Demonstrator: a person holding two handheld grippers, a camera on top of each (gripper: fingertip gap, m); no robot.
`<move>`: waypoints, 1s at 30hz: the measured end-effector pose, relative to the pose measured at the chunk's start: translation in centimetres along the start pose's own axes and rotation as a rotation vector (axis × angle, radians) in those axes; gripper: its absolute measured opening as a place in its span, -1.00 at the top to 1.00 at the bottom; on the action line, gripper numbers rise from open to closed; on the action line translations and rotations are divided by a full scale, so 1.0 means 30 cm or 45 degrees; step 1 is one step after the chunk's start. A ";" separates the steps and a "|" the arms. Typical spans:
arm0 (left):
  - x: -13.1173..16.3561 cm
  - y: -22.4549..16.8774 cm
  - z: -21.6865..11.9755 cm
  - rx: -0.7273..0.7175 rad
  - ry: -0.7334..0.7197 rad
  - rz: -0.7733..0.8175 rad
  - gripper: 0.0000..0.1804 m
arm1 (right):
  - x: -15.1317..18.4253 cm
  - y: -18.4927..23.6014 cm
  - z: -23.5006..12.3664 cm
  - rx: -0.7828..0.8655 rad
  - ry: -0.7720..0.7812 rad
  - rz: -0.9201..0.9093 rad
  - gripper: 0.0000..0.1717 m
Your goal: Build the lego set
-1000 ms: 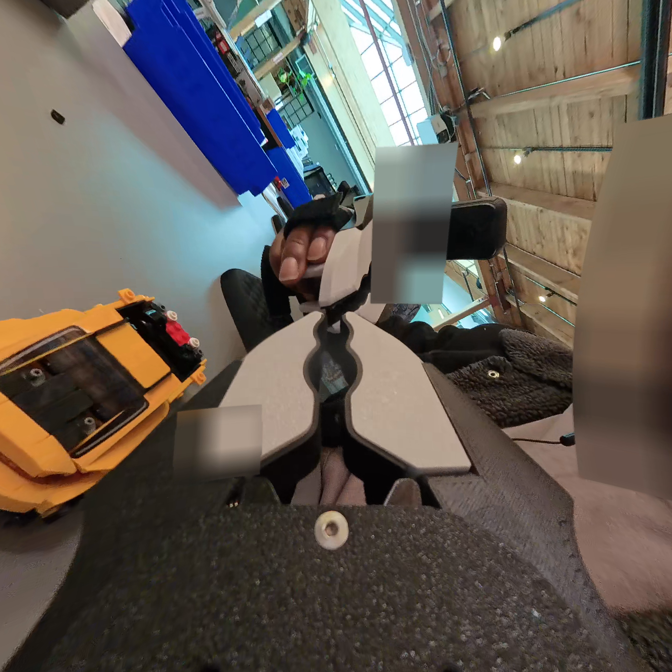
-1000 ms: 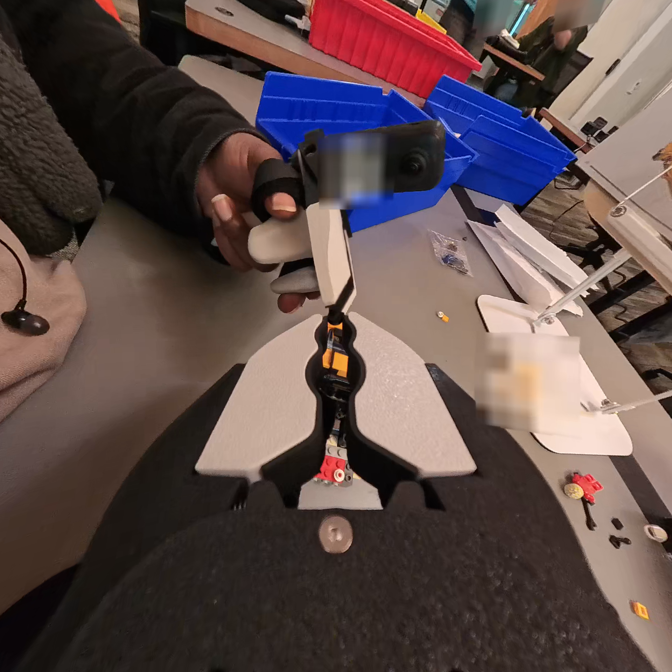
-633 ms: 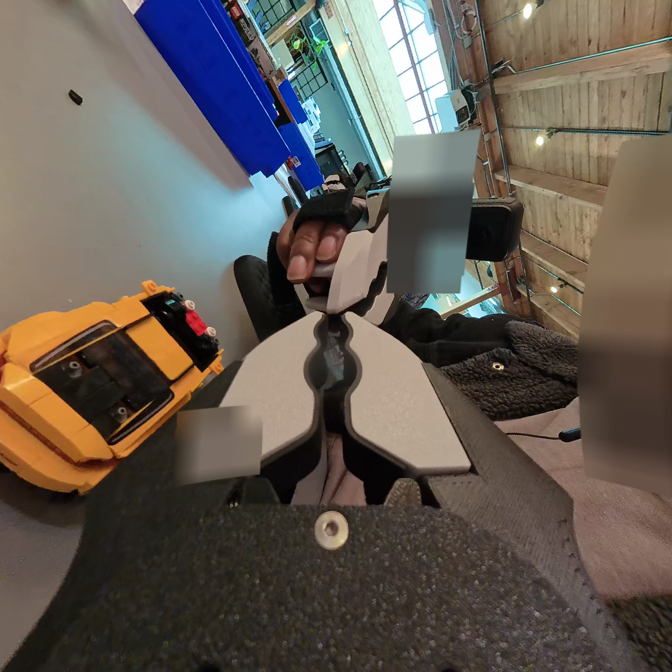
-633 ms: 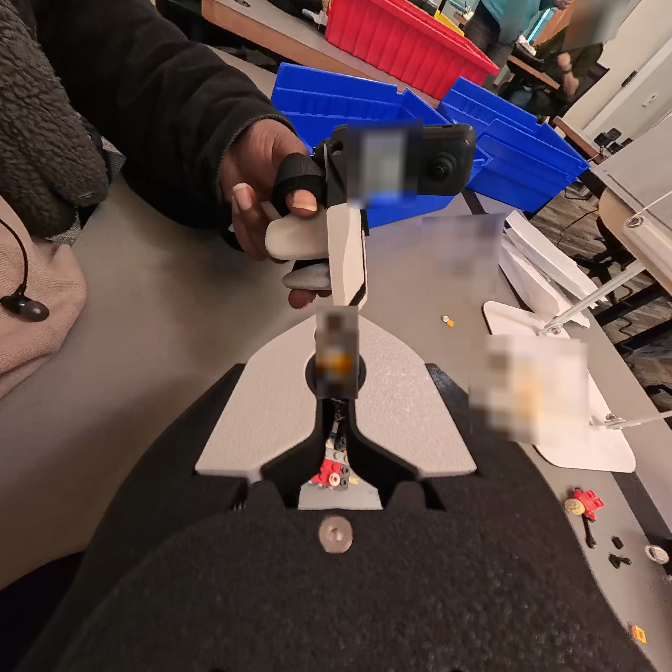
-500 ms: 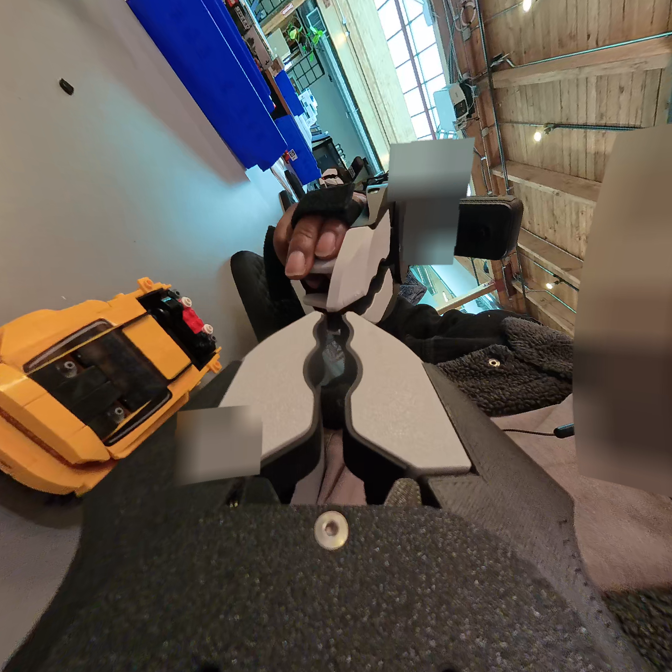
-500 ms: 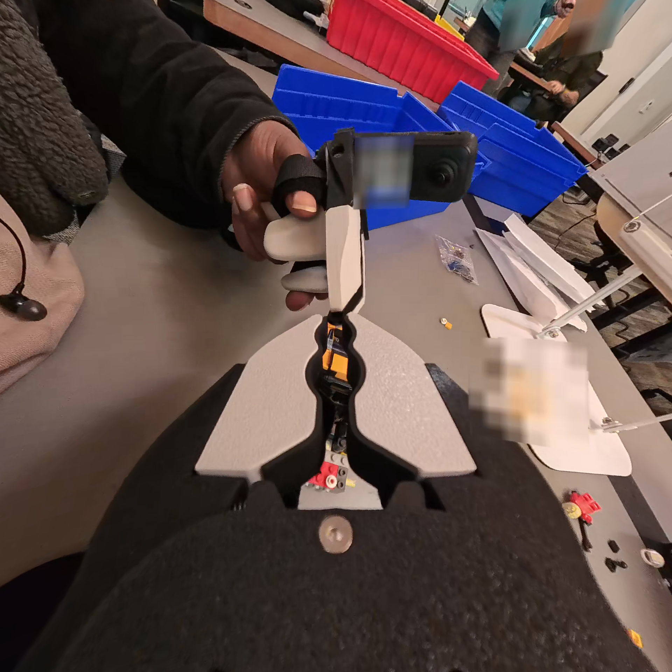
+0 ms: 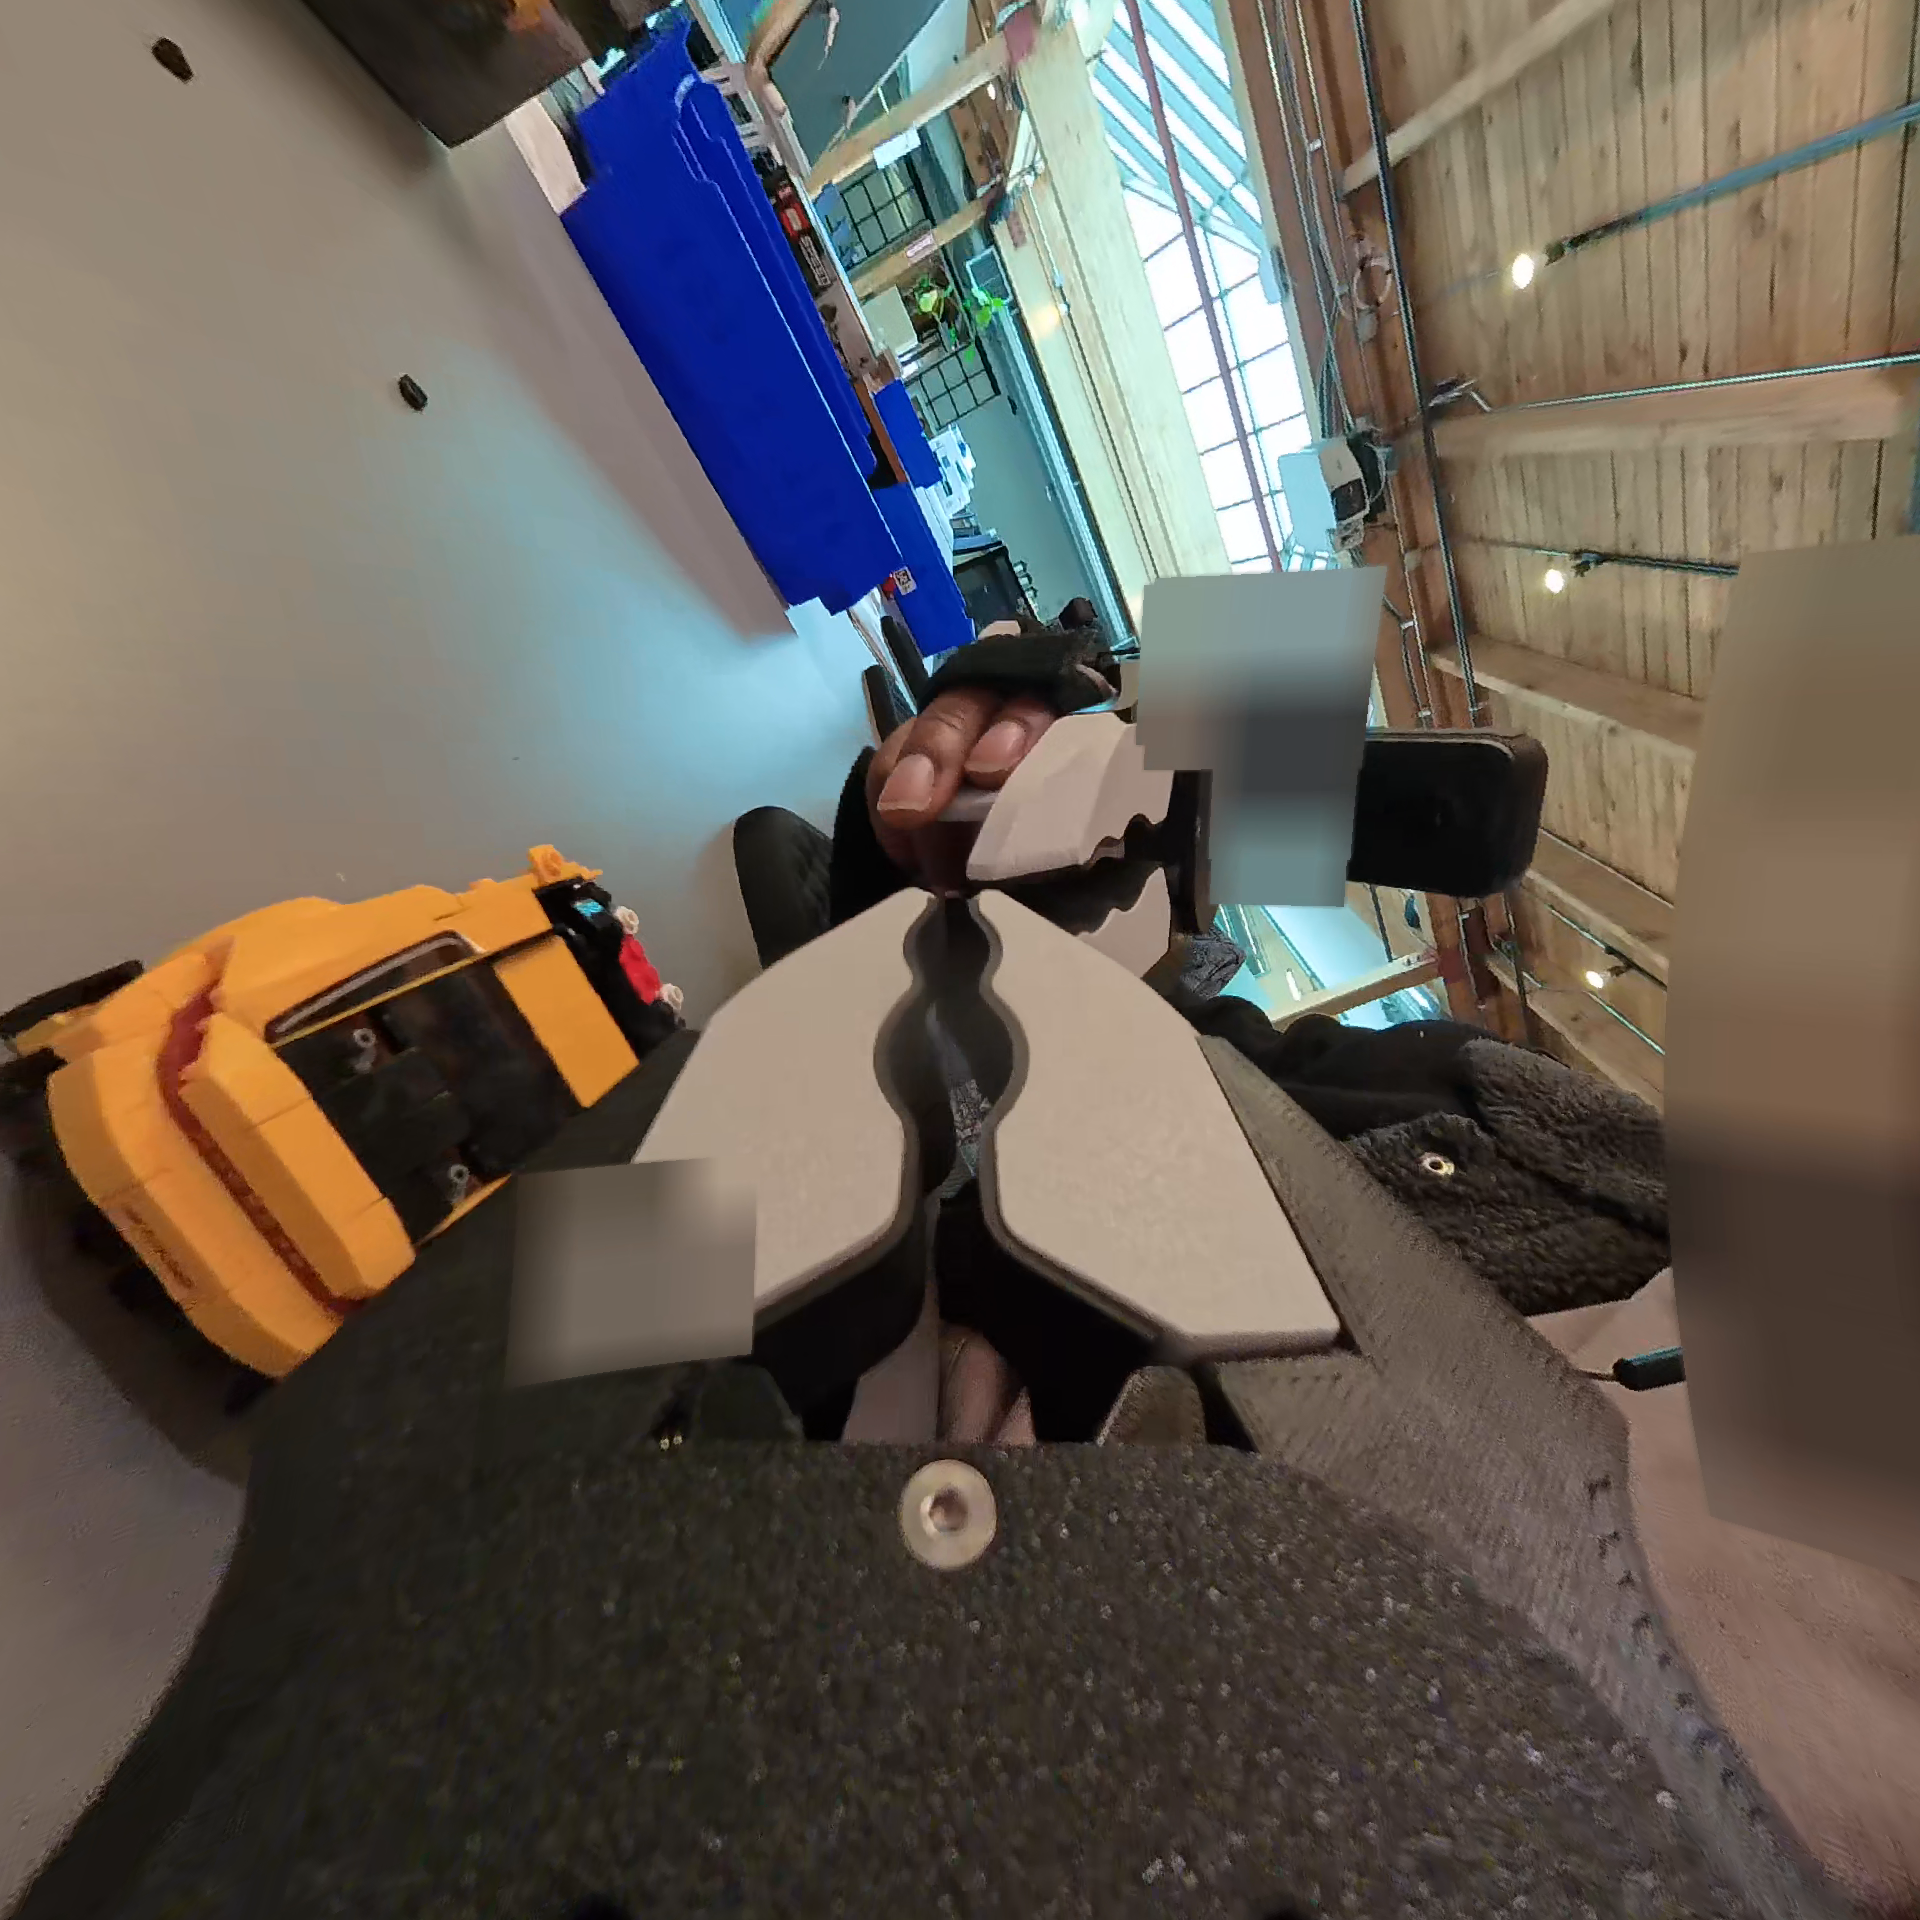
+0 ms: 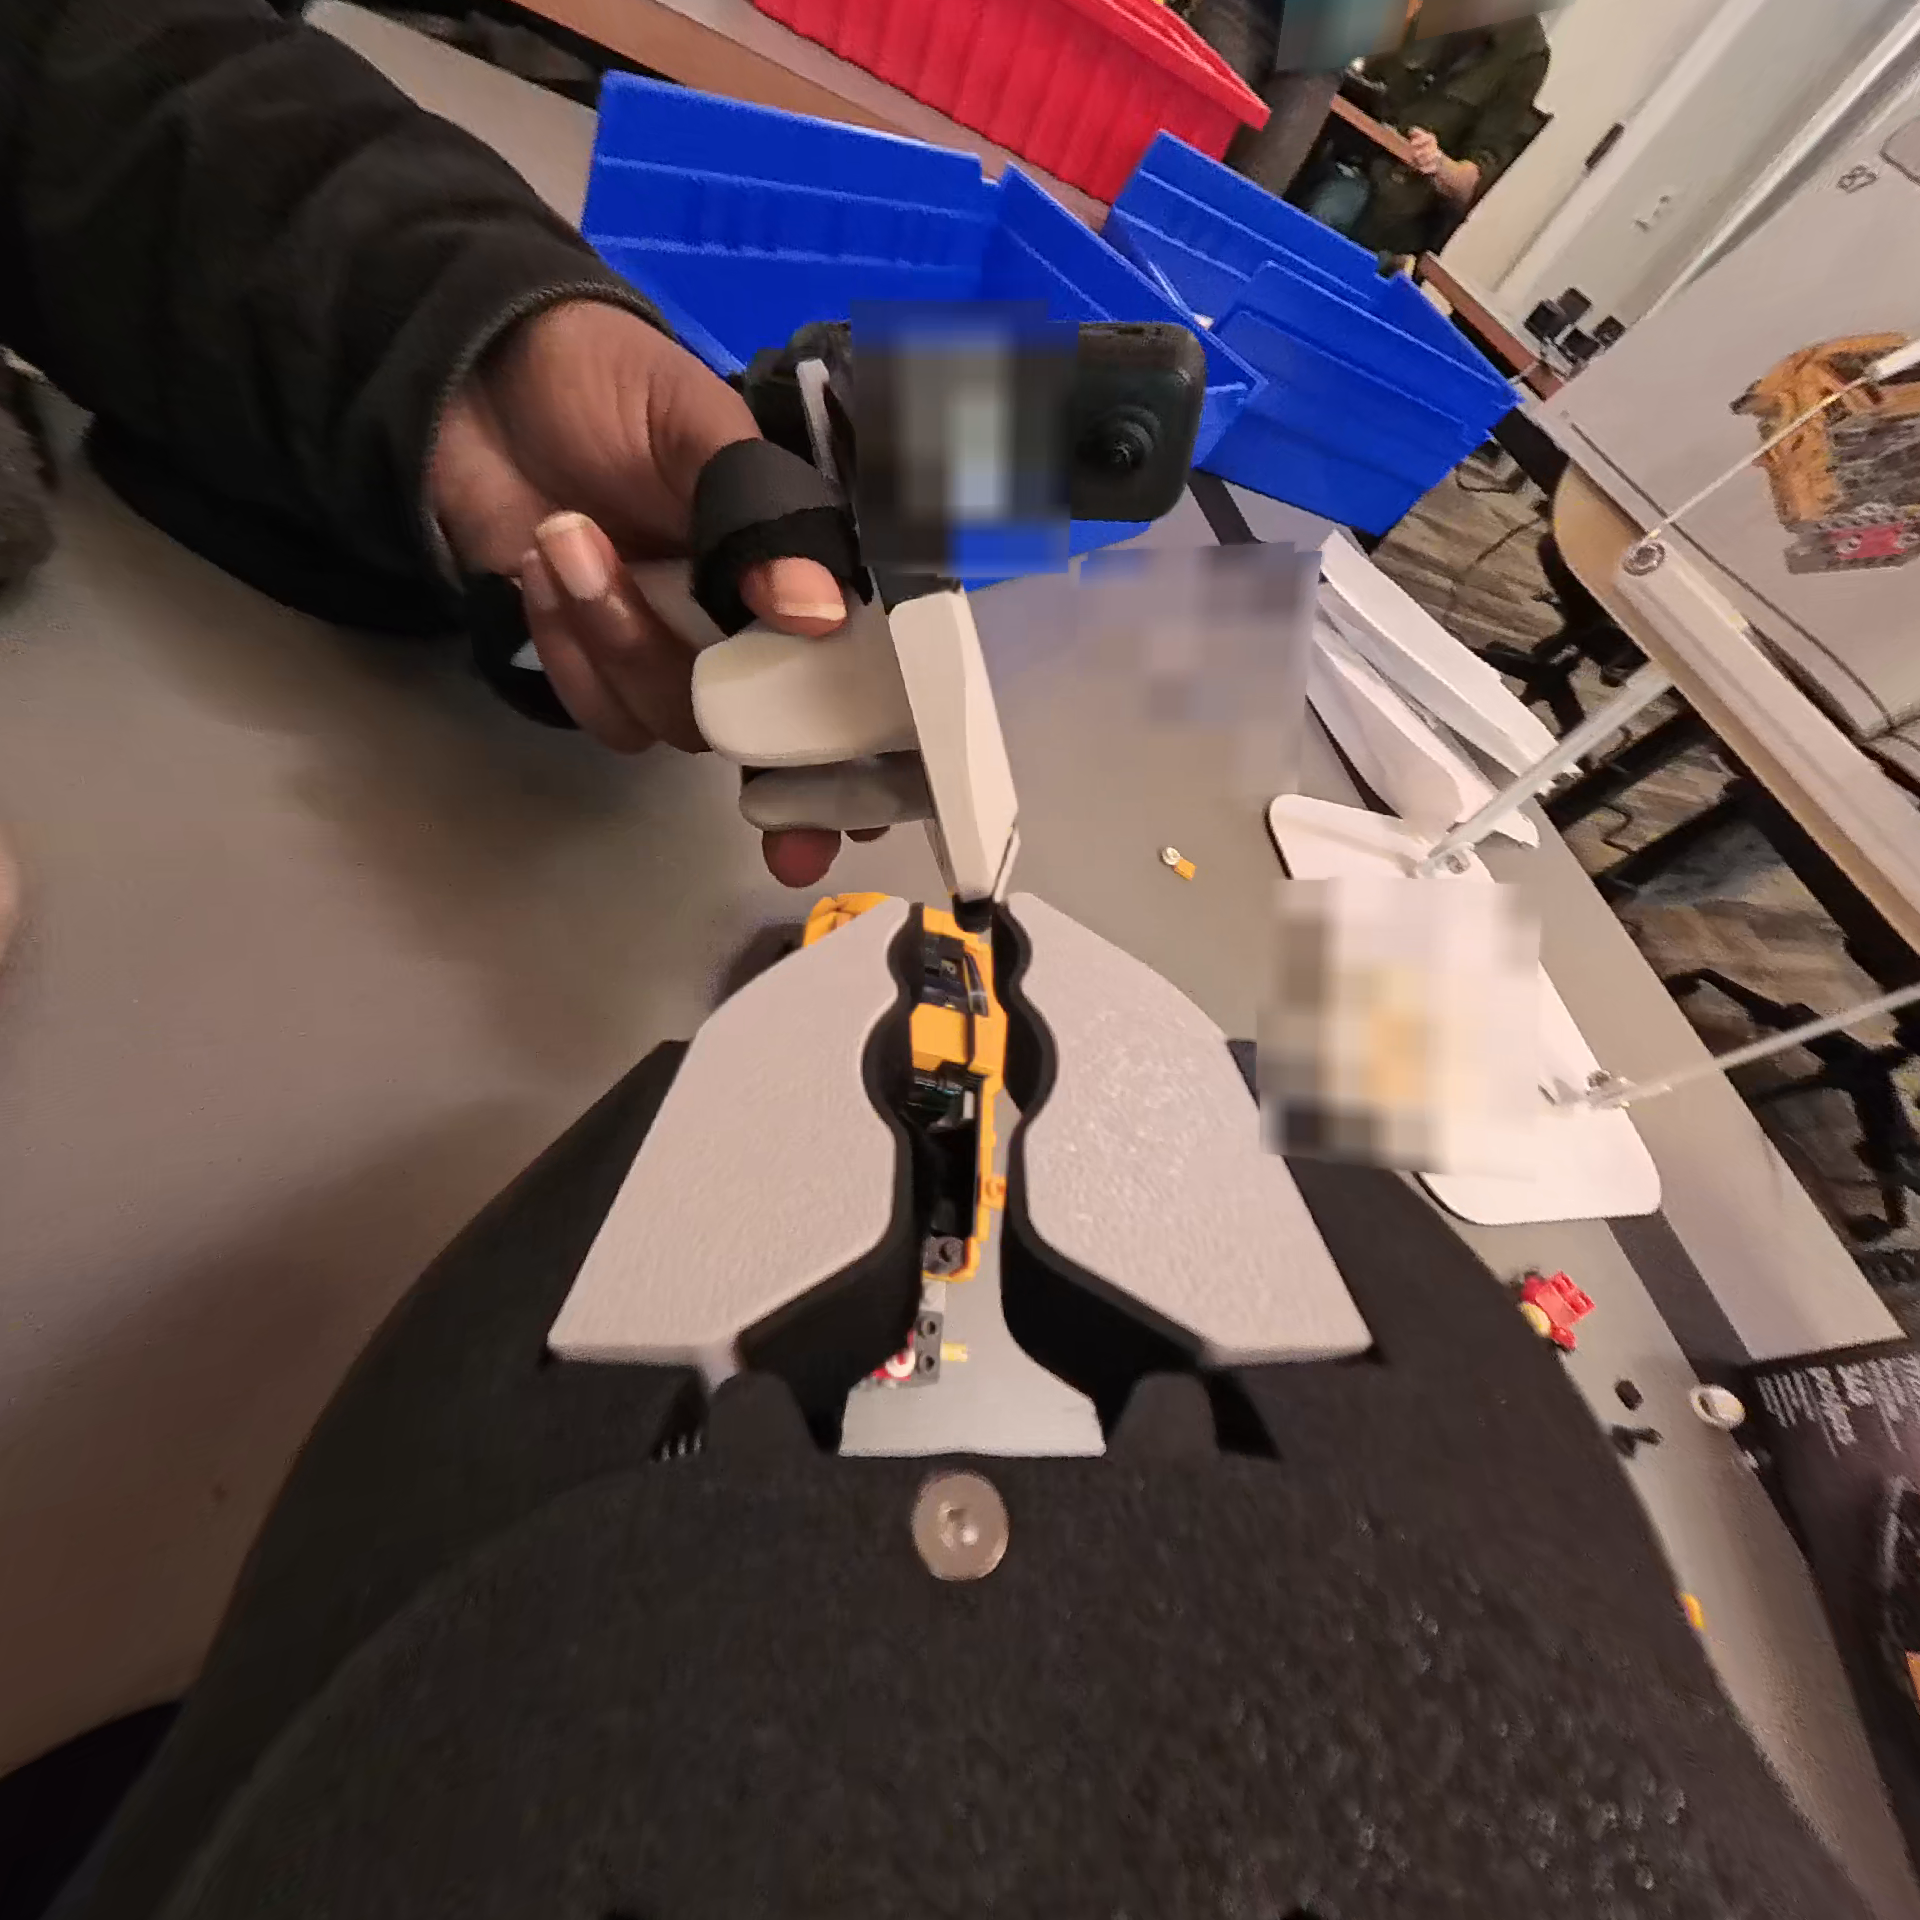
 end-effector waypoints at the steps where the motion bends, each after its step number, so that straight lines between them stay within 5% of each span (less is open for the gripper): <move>1: 0.001 0.003 0.000 -0.003 0.001 -0.003 0.97 | 0.003 -0.003 0.003 0.013 0.010 -0.001 0.88; 15: 0.010 0.023 0.004 -0.023 0.033 -0.028 0.97 | 0.032 0.003 0.025 -0.025 0.073 0.044 0.92; 18: -0.011 0.028 -0.014 -0.107 0.083 0.162 0.86 | 0.068 -0.031 0.026 -0.003 0.126 0.148 0.92; 25: -0.050 0.111 -0.105 -0.606 0.410 0.955 0.61 | 0.235 -0.056 0.042 -0.042 0.345 0.399 0.92; 30: -0.001 0.155 -0.102 -0.637 0.554 1.037 0.48 | 0.269 -0.039 0.060 -0.093 0.392 0.467 0.92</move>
Point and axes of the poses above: each gripper's, where its closed fingertips meet, z out along the fingers, x out of its underside, y = z × x across the jaws, the point moved 1 cm from there along -z, back along the fingers, and after that the axes turned 12 degrees about x, right-handed, at the moved point
